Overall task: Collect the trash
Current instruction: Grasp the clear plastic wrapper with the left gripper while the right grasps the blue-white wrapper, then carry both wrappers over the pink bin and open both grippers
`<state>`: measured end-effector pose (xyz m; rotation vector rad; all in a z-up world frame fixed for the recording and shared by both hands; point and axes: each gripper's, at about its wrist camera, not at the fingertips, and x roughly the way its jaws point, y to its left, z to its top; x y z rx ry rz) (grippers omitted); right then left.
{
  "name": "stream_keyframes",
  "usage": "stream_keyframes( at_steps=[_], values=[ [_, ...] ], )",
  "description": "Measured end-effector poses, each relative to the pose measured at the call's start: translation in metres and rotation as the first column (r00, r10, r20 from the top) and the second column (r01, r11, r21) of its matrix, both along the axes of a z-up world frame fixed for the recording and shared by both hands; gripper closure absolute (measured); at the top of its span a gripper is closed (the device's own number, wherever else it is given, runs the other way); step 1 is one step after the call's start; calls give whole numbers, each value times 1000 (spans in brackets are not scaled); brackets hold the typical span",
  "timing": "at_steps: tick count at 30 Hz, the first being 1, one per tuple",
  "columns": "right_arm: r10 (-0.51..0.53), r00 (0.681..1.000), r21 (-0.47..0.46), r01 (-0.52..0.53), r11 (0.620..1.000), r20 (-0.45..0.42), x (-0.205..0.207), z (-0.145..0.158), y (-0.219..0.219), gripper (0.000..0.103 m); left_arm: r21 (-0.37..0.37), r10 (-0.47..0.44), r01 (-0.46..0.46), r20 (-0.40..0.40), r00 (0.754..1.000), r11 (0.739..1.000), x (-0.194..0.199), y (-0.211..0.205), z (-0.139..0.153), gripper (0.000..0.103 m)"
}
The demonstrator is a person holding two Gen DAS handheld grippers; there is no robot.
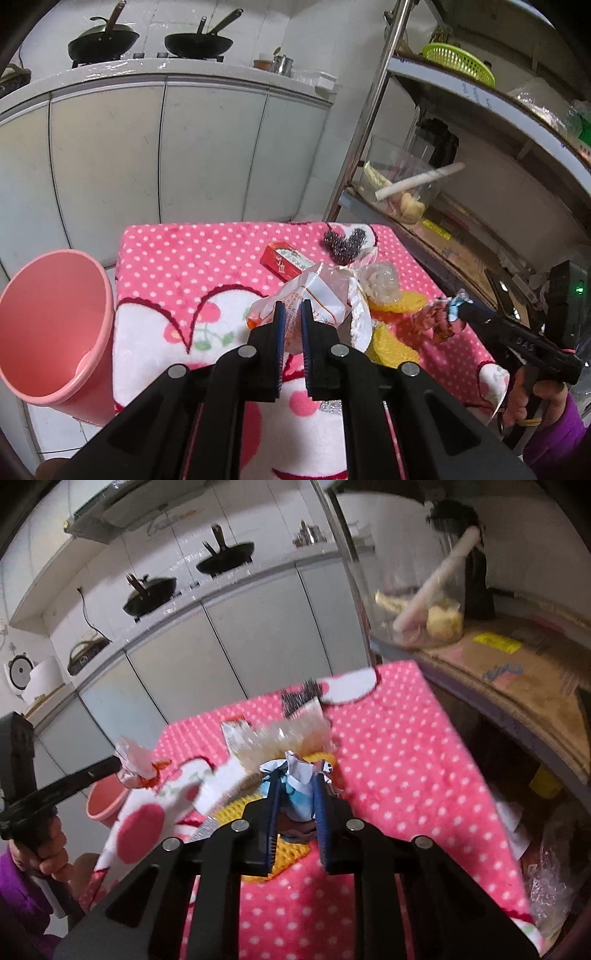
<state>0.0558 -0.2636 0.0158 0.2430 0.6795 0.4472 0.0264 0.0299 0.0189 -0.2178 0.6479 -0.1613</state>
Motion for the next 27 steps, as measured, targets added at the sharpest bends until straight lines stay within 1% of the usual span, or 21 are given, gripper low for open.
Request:
stream_keyframes(
  at_steps=[6, 10, 13, 18, 24, 27],
  values=[
    [35, 997, 30, -37, 999, 72, -13, 34, 6, 85, -15, 24, -23, 49, 999, 1000, -18, 10, 16, 95],
    [92, 990, 38, -97, 995, 106, -14, 52, 26, 85, -22, 61, -59, 79, 995, 998, -33, 25, 25, 95],
    [143, 983, 45, -149, 988, 117, -12, 60, 47, 85, -27, 96, -94, 96, 991, 995, -43, 41, 30, 95],
    [263, 957, 53, -271, 961, 126, -3, 73, 101, 85, -34, 182, -179, 124, 976, 983, -62, 76, 38, 95],
    [404, 910, 76, -412, 908, 96, 8, 79, 175, 85, -50, 315, -311, 121, 942, 949, -82, 130, 37, 95],
    [467, 881, 89, -472, 877, 73, 12, 79, 214, 85, -54, 356, -352, 111, 928, 935, -89, 151, 32, 95]
  ],
)
